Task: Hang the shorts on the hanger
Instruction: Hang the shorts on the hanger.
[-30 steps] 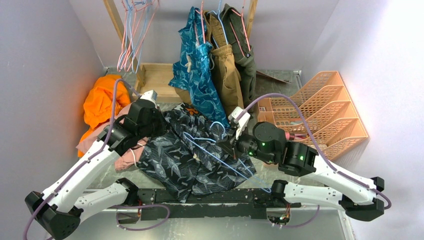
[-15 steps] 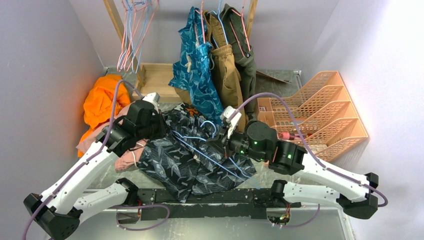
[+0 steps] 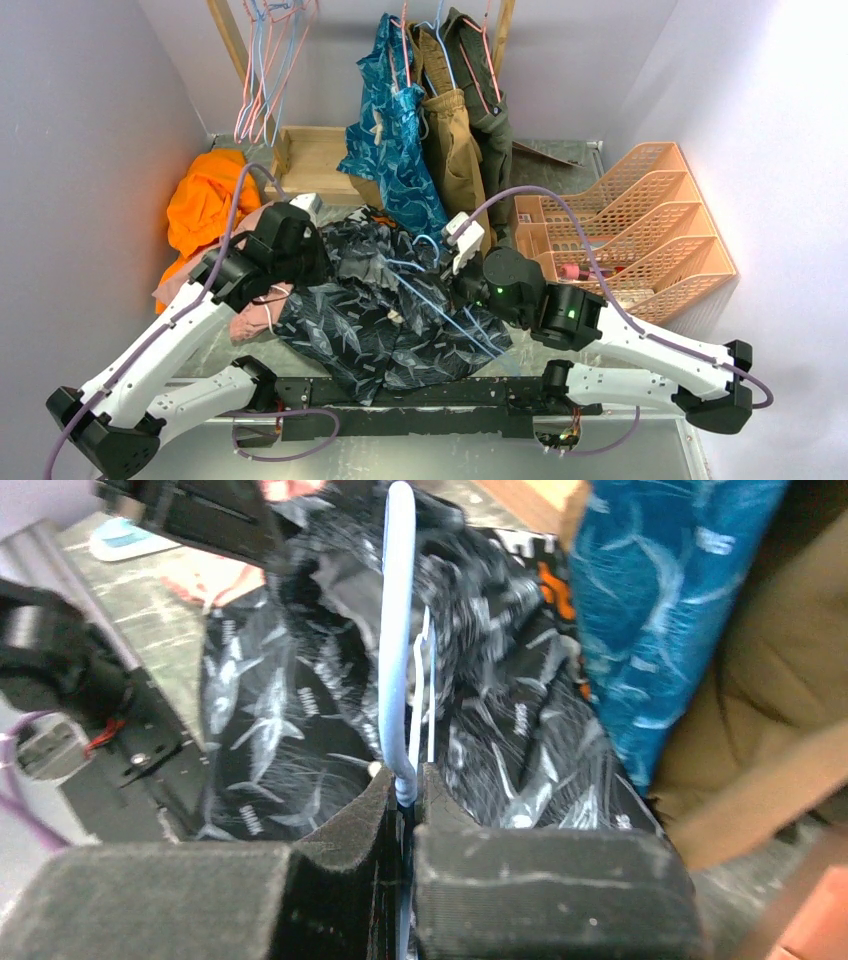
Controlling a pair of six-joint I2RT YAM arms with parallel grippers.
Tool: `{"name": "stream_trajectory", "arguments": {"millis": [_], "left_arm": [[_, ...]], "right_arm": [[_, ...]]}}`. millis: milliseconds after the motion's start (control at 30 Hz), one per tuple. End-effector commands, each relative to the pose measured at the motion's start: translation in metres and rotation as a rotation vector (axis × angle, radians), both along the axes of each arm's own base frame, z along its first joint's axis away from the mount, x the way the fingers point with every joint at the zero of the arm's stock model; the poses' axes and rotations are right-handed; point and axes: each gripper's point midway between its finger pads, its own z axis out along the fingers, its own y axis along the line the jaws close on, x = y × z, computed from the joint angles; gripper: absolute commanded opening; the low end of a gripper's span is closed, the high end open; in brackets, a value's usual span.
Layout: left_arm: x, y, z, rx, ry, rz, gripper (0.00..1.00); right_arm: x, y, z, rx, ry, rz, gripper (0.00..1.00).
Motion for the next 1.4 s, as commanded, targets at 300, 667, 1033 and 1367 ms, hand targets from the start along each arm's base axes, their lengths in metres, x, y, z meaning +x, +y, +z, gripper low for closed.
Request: {"name": "stream_trajectory", "arguments": {"millis": [300,667,1033,1367], "left_arm": [[-0.004,-0.053,0.093,-0.269,-0.116,-0.218,0.07],[-0.014,-0.072,0.114,-0.361,-0.104,-0.315,0.07],[-0.026,-0.081,0.21,-0.493,-0.259,-0.416,0.07],[-0.05,-0.095,0.311,-0.681,-0.428,-0.597,0.17]], "right_arm": [[-0.02,0.019,0.031,0.135,-0.051,0.161,0.0],[0.01,0.046,0.044,0.255,-0.179,0.082,0.0],[-0.017,0.068,0.105,0.467,-0.277,0.267,0.0],[-0.029,0.025,0.199,0.783,-0.41,0.229,0.0]]}}
